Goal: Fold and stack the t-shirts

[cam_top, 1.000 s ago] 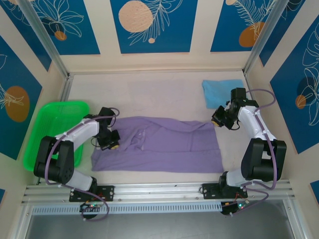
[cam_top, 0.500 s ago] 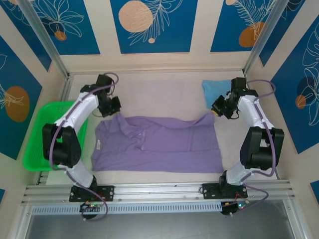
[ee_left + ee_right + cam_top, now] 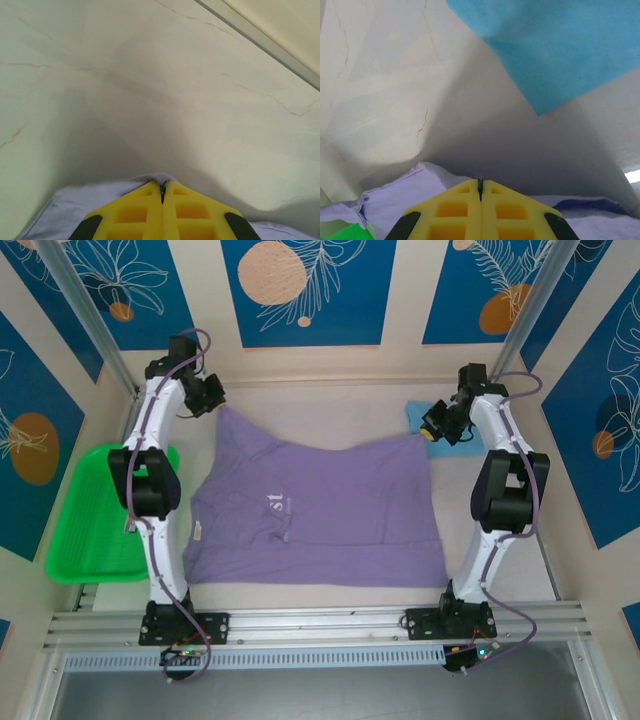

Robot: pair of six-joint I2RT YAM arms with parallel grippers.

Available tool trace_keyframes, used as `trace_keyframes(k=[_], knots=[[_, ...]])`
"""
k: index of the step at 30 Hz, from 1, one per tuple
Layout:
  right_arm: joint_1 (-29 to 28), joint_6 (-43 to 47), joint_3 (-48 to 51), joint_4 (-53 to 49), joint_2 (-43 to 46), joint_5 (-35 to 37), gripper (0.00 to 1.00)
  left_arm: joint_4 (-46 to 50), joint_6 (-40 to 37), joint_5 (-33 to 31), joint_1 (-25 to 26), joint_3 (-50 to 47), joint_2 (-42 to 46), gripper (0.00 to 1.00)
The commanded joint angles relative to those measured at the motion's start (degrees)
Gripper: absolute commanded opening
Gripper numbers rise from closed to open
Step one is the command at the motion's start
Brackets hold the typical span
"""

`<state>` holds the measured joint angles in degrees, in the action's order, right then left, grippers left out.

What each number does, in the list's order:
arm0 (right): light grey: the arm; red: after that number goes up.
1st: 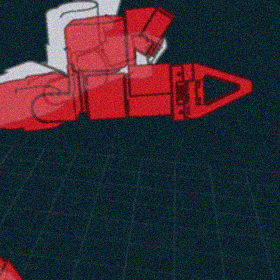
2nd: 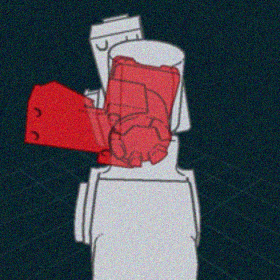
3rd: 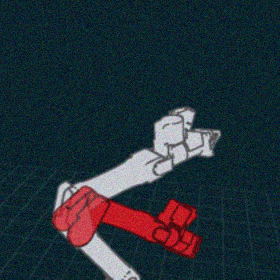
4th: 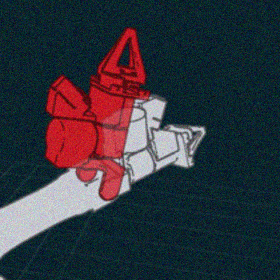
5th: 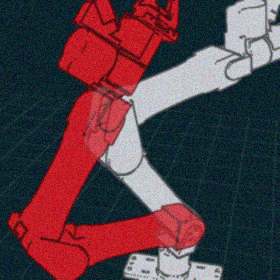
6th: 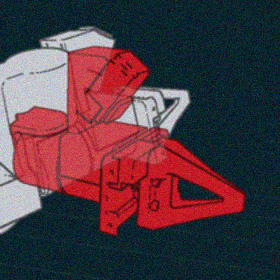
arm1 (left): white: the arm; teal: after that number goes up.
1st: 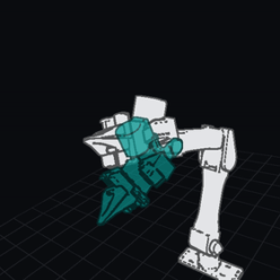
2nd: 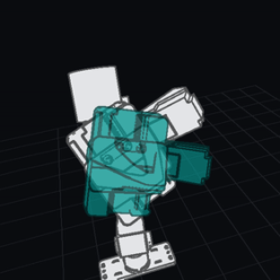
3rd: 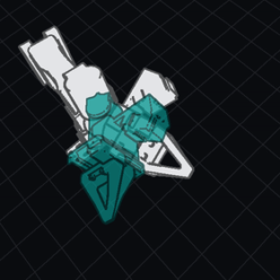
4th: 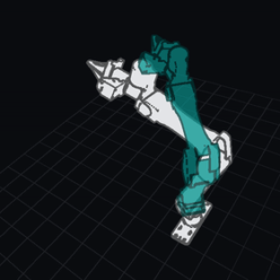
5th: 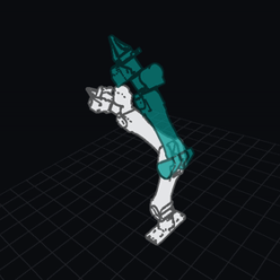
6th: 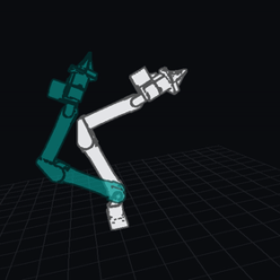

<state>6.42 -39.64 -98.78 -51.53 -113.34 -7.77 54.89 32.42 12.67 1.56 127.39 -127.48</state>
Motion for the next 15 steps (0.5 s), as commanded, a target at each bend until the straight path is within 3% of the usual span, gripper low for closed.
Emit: trace_keyframes(k=[1, 9, 15], knots=[[-0.10, -0.14, -2.61, -4.43, -1.51, -1.19, 0.00, 4.75, -1.37, 5.13, -0.24, 4.66, -3.74, 0.00], [1.05, 1.15, 3.27, -1.82, 2.07, -4.49, 0.00, 8.46, -5.04, 5.96, -0.08, 2.86, -2.73, 0.00], [2.00, 3.73, 12.04, -0.96, 11.19, -7.99, 0.00, 6.39, -4.69, 11.05, -0.13, -10.89, 8.63, 0.00]])
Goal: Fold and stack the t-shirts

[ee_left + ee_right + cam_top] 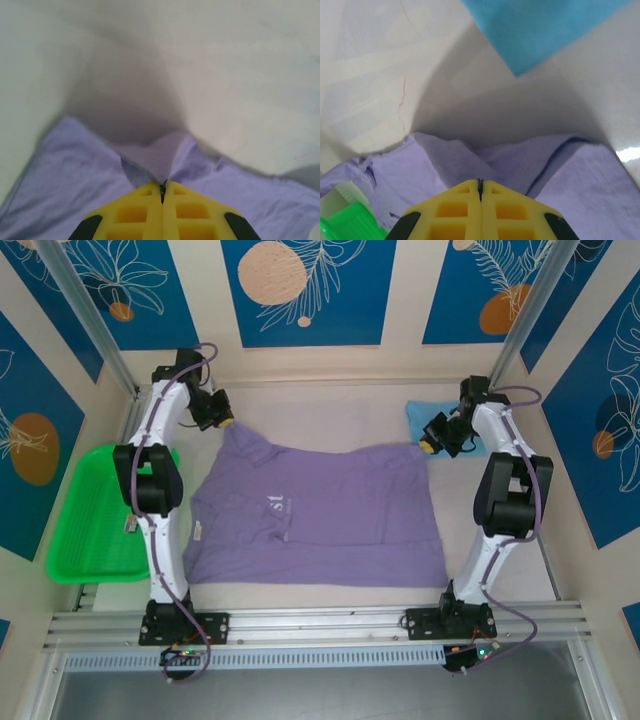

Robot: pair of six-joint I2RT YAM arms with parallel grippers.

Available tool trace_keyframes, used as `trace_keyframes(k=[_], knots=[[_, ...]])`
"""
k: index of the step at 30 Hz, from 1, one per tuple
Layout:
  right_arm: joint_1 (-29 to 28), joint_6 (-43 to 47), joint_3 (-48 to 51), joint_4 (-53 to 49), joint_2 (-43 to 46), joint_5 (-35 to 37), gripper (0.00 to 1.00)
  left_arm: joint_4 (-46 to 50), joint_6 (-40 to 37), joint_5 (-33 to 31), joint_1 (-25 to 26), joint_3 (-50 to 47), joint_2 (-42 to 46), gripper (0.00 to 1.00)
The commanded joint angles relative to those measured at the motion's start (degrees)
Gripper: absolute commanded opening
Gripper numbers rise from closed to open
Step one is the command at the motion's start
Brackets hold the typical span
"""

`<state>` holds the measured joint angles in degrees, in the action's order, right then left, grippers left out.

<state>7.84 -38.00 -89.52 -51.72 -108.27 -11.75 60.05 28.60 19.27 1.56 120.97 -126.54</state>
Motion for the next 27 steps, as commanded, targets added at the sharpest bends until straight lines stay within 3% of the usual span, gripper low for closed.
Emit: trace_keyframes(k=[1, 9, 16, 21, 27], knots=[[0.75, 2.51, 4.11, -1.13, 7.77, -4.20, 0.00, 0.48, -0.24, 5.69, -0.16, -7.29, 9.97, 0.00], [4.48, 3.19, 17.05, -0.64, 20.68, -4.15, 0.00, -0.96, 1.74, 9.73, -1.62, -27.11, 29.48, 0.00], [8.12, 3.71, 25.41, 1.09, 25.15, -1.92, 0.00, 0.12, 1.34, 11.33, -5.64, -43.03, 44.13, 0.00], [9.17, 3.80, 27.44, 2.26, 25.86, -0.60, 0.00, -1.31, 1.01, 14.89, -11.40, -49.13, 48.04, 0.00], [9.99, 4.20, 28.60, 2.38, 25.71, 0.91, 0.00, -0.21, 0.31, 14.48, -13.42, -49.51, 48.92, 0.00]])
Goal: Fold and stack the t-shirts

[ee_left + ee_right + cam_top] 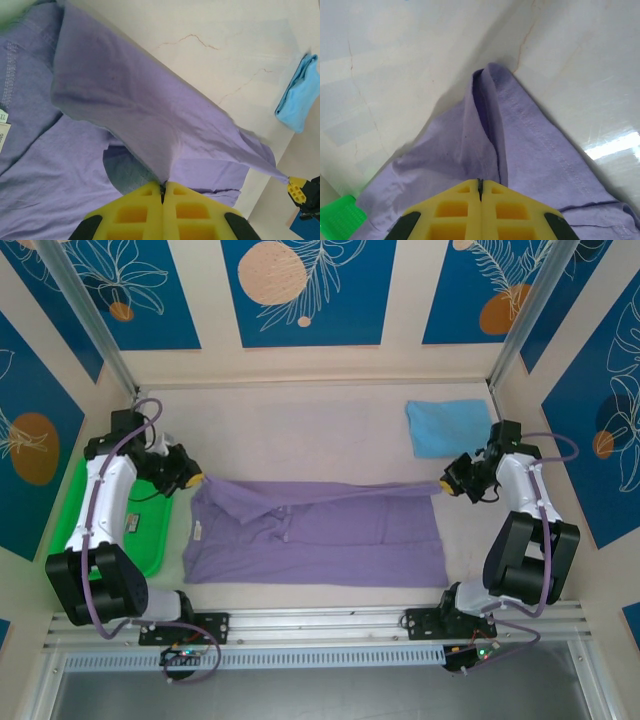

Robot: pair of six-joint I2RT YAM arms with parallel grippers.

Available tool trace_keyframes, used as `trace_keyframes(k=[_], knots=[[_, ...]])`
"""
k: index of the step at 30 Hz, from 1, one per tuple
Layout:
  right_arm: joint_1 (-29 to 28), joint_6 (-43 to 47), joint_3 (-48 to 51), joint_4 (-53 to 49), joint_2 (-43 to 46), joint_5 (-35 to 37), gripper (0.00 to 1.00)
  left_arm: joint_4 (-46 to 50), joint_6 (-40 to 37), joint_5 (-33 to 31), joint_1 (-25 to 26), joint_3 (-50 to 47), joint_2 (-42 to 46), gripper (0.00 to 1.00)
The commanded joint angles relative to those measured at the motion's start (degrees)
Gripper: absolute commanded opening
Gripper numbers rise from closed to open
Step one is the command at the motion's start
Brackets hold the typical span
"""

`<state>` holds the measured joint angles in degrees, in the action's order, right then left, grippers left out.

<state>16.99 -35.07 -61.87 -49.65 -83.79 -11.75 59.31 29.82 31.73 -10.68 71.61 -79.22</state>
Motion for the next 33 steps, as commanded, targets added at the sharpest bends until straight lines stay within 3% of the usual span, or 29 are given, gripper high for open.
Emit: trace_keyframes(k=[1, 9, 16, 17, 19, 20, 21, 22, 28, 30, 33], knots=[[0.86, 1.32, 1.07, 0.31, 1.13, 0.72, 0.00, 0.54, -0.82, 2.18, -1.14, -0.08, 1.61, 0.00], [0.96, 1.49, 2.00, 0.07, 1.47, 1.90, 0.00, 2.07, -1.18, 1.46, -1.53, 3.23, -0.32, 0.00], [2.35, 0.98, 7.80, 1.31, 3.70, 1.38, 0.00, 2.27, -0.13, -0.66, -2.10, -0.45, 3.28, 0.02], [3.42, 0.35, 8.64, 0.99, 4.54, 1.63, 0.03, 2.78, -0.05, -1.98, -2.36, -0.65, 4.06, 0.11], [6.15, -1.34, 10.44, 0.88, 6.88, 1.55, 0.21, 3.59, 0.05, -5.82, -3.00, -0.61, 5.93, 0.04], [7.65, -2.48, 11.20, 0.78, 8.48, 1.79, 0.33, 4.14, -0.39, -8.40, -3.24, -0.15, 6.77, 0.12], [8.78, -3.56, 11.74, 0.49, 9.94, 2.47, 0.40, 4.96, -0.59, -10.62, -3.37, 0.75, 6.97, 0.31], [9.37, -4.95, 11.87, -0.08, 10.73, 3.23, 0.44, 5.05, -0.56, -11.18, -3.38, 1.64, 7.15, 0.39], [9.52, -10.33, 11.59, 1.70, 11.57, 0.99, 0.46, 3.24, -1.63, -6.25, -1.09, 5.80, 4.21, 0.44], [6.93, -10.28, 10.76, 3.25, 10.54, -0.42, 0.44, 2.15, -2.21, -4.95, 1.50, 6.71, 2.59, 0.50], [-0.90, -9.66, 7.66, 4.51, 6.30, -0.47, 0.40, -1.26, -1.12, -2.93, 7.86, 7.04, -1.17, 0.49]])
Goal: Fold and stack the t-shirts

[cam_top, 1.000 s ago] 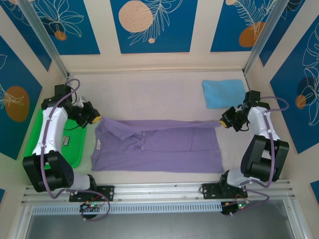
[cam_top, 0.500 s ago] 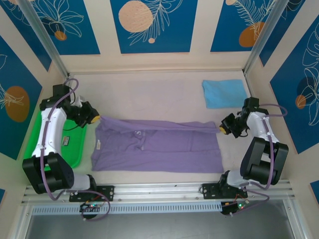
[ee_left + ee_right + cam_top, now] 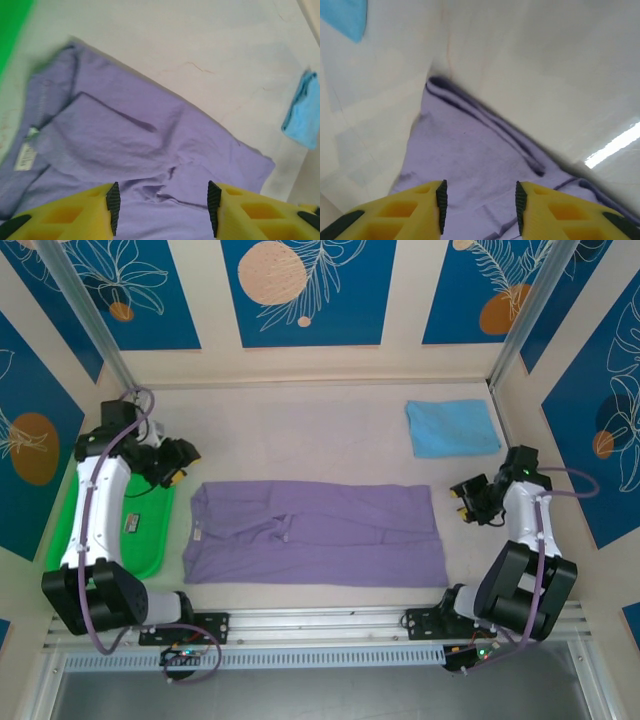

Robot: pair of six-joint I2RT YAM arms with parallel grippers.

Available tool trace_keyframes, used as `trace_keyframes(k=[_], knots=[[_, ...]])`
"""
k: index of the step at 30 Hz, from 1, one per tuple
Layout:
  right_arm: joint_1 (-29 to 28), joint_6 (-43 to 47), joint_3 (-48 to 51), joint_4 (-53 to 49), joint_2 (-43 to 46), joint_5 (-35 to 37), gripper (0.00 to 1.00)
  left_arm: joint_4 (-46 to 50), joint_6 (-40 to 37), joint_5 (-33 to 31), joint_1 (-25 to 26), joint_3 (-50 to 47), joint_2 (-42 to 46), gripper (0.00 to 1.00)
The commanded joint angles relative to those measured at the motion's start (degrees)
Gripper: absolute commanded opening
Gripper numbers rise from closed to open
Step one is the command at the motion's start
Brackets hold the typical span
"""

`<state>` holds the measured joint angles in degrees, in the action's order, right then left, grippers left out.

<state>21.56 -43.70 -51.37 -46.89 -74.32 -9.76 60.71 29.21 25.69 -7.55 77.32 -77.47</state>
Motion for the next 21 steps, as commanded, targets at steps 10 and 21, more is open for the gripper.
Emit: trace_keyframes(k=[10, 21], knots=[[-21.87, 0.81, -13.83, 0.76, -25.97, 3.27, 0.21, -4.52, -5.23, -12.84, 19.07, 2.59, -23.34, 0.33], [-18.90, -2.09, -15.17, 1.83, -32.81, 8.68, 0.25, -9.00, -6.86, -28.12, 17.24, 4.84, -37.87, 0.32]])
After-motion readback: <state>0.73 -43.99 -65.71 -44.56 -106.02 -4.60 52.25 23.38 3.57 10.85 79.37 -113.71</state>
